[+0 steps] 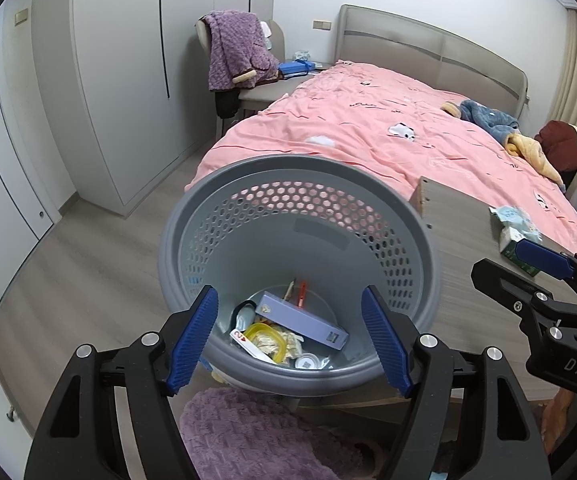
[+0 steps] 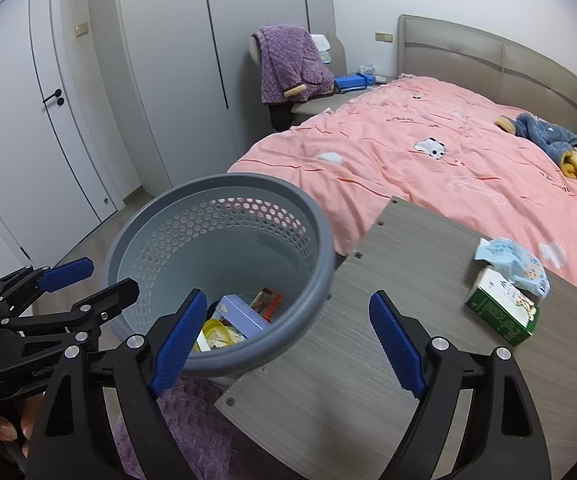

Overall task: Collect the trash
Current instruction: 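Withdraw both grippers from the basket toward the wipes pack and milk carton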

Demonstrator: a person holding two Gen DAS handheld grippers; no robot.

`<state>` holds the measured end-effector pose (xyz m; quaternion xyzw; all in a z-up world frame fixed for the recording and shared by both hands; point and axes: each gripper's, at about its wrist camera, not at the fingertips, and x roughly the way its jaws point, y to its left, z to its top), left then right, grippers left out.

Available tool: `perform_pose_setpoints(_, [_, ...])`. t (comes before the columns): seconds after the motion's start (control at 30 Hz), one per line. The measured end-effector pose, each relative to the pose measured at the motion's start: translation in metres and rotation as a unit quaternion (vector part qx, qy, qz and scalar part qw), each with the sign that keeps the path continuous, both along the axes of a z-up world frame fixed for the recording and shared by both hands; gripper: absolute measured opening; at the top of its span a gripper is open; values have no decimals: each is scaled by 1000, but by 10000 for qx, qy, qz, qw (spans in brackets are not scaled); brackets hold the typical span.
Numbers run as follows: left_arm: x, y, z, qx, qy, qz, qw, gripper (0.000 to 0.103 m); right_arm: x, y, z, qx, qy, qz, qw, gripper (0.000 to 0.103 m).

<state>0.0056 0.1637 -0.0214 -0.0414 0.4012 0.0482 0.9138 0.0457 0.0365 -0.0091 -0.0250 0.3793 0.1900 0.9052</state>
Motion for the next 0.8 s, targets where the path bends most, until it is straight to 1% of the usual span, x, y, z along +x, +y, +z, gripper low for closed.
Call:
perform_pose_setpoints(0.13, [-3, -15, 2, -31, -21, -91, 10000, 72, -3, -20, 0, 37, -2, -203, 9998, 82])
perform_pose_setpoints(0.27, [-3, -36, 1, -72, -9, -236, 9997, 72, -7, -52, -1, 72, -14, -485, 9988, 82])
perform_pose_setpoints(0.5, [2, -85, -4, -62, 48, -612, 9981, 72, -12, -113, -10, 104, 48, -1033, 9946, 82])
perform_pose_setpoints(0.6, [5, -106, -8, -73, 90, -772, 9969, 72, -13, -137, -14, 37, 71, -1252, 9921, 82])
perform_pose_setpoints(0.8, [20, -141, -13, -6, 188, -980, 9950, 72, 0, -182, -25, -38, 164, -1604, 9869, 82])
